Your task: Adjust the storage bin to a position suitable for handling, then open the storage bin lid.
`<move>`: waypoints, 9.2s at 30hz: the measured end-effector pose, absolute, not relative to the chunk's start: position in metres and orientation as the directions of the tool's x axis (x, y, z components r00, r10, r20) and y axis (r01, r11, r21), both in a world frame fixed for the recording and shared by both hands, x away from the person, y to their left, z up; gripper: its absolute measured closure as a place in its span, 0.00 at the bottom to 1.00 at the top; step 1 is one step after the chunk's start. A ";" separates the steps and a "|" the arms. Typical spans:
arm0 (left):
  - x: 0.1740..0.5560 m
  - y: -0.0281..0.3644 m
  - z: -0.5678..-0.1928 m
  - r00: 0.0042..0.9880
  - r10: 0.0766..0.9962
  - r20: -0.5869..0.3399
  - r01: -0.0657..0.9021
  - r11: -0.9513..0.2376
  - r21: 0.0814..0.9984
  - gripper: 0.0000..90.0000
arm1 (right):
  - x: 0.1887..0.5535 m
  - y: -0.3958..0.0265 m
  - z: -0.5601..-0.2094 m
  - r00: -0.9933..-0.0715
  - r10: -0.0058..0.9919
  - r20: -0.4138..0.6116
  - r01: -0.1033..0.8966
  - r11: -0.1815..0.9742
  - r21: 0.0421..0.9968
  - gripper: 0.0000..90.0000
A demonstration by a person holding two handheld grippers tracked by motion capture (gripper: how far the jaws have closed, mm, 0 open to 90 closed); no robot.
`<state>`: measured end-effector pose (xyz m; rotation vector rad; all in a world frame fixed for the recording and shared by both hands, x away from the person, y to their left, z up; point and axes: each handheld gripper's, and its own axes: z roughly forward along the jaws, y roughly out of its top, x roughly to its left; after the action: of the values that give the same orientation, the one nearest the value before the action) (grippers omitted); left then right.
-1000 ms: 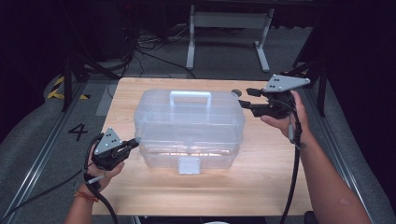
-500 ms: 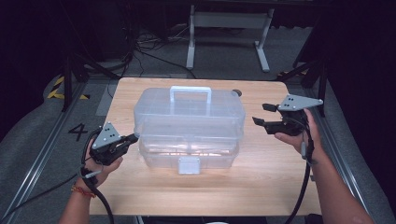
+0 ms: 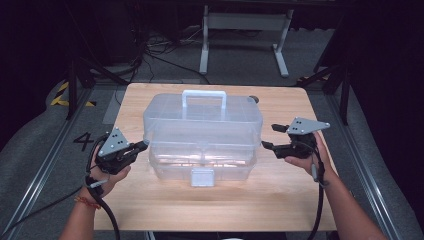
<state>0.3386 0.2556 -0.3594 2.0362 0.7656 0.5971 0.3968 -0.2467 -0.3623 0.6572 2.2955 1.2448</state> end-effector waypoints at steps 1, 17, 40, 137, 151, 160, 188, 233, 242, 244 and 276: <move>0.339 0.256 -0.359 0.698 0.705 0.127 0.295 -0.445 0.846 1.00 | 0.397 -0.245 -0.363 -0.794 0.590 -0.151 0.189 0.474 0.860 0.35; 0.342 0.254 -0.357 0.696 0.708 0.119 0.294 -0.432 0.853 0.98 | 0.392 -0.230 -0.365 -0.768 0.612 -0.188 0.104 0.408 0.907 0.36; 0.323 0.287 -0.416 0.616 0.783 0.087 0.456 -0.444 0.771 0.57 | 0.398 -0.222 -0.351 -0.686 0.707 -0.175 0.045 0.281 0.959 0.56; 0.317 0.289 -0.481 0.589 0.808 -0.004 0.591 -0.427 0.685 0.18 | 0.473 -0.199 -0.311 -0.557 0.827 -0.076 0.151 0.191 0.970 0.77; 0.316 0.289 -0.482 0.590 0.807 -0.014 0.592 -0.421 0.687 0.18 | 0.478 -0.200 -0.310 -0.564 0.824 -0.062 0.157 0.181 0.971 0.77; 0.316 0.289 -0.481 0.585 0.811 -0.009 0.596 -0.422 0.683 0.18 | 0.488 -0.198 -0.308 -0.550 0.833 -0.058 0.165 0.176 0.970 0.78; 0.316 0.289 -0.482 0.589 0.808 -0.013 0.593 -0.421 0.687 0.18 | 0.526 -0.201 -0.307 -0.546 0.838 0.014 0.225 0.131 0.965 0.87; 0.316 0.289 -0.482 0.591 0.806 -0.013 0.591 -0.423 0.687 0.18 | 0.566 -0.199 -0.314 -0.534 0.844 0.054 0.319 0.142 0.937 0.86; 0.316 0.289 -0.482 0.590 0.807 -0.014 0.592 -0.421 0.687 0.18 | 0.571 -0.198 -0.317 -0.524 0.850 0.058 0.336 0.144 0.931 0.86; 0.316 0.289 -0.482 0.591 0.807 -0.014 0.592 -0.422 0.687 0.18 | 0.572 -0.198 -0.318 -0.522 0.851 0.059 0.340 0.144 0.929 0.86; 0.316 0.289 -0.482 0.591 0.807 -0.013 0.591 -0.422 0.688 0.18 | 0.585 -0.194 -0.328 -0.492 0.869 0.047 0.354 0.150 0.923 0.83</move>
<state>0.3162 0.2889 -0.4818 2.1609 1.1029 0.4232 0.5849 -0.1941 -0.3283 1.1629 1.9241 1.3252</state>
